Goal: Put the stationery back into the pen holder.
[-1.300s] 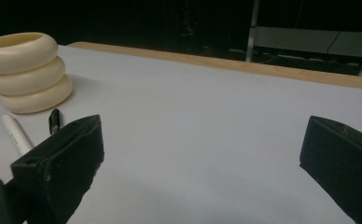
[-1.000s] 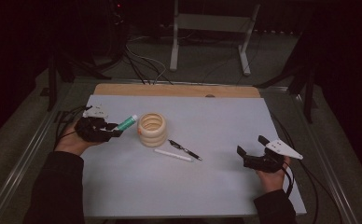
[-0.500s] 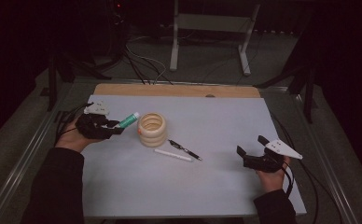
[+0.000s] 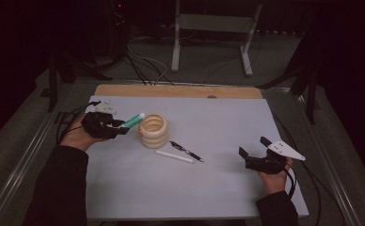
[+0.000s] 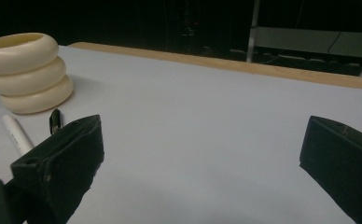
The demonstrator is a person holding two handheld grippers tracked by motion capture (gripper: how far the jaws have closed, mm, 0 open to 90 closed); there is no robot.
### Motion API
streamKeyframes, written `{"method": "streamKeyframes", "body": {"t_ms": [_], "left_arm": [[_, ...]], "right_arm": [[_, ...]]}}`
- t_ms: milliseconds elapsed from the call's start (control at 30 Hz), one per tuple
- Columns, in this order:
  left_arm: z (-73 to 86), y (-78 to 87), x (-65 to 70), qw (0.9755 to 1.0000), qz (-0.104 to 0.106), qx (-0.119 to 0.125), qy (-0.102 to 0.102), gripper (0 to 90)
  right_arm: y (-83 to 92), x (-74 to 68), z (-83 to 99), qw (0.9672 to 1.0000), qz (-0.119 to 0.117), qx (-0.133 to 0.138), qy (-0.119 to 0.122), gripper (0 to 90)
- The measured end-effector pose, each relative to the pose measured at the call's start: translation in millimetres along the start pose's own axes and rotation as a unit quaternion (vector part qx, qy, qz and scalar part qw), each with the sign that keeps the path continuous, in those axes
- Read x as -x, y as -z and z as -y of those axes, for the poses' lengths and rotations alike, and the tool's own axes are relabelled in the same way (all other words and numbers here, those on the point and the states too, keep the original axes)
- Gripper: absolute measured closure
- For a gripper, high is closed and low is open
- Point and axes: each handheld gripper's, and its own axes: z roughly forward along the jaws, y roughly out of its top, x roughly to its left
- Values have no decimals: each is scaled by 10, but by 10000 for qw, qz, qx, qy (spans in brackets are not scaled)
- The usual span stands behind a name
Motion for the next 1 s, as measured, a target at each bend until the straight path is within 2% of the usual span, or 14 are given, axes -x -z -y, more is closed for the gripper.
{"method": "streamKeyframes", "body": {"t_ms": [400, 1000], "left_arm": [[-116, -51, 28, 9999, -24, -140, -57, 661], [-268, -249, 62, 9989, -26, -457, -113, 660]], "right_arm": [[-1, 0, -1, 10000, -1, 2, -1, 0], [3, 6, -4, 10000, 0, 20, -8, 0]]}}
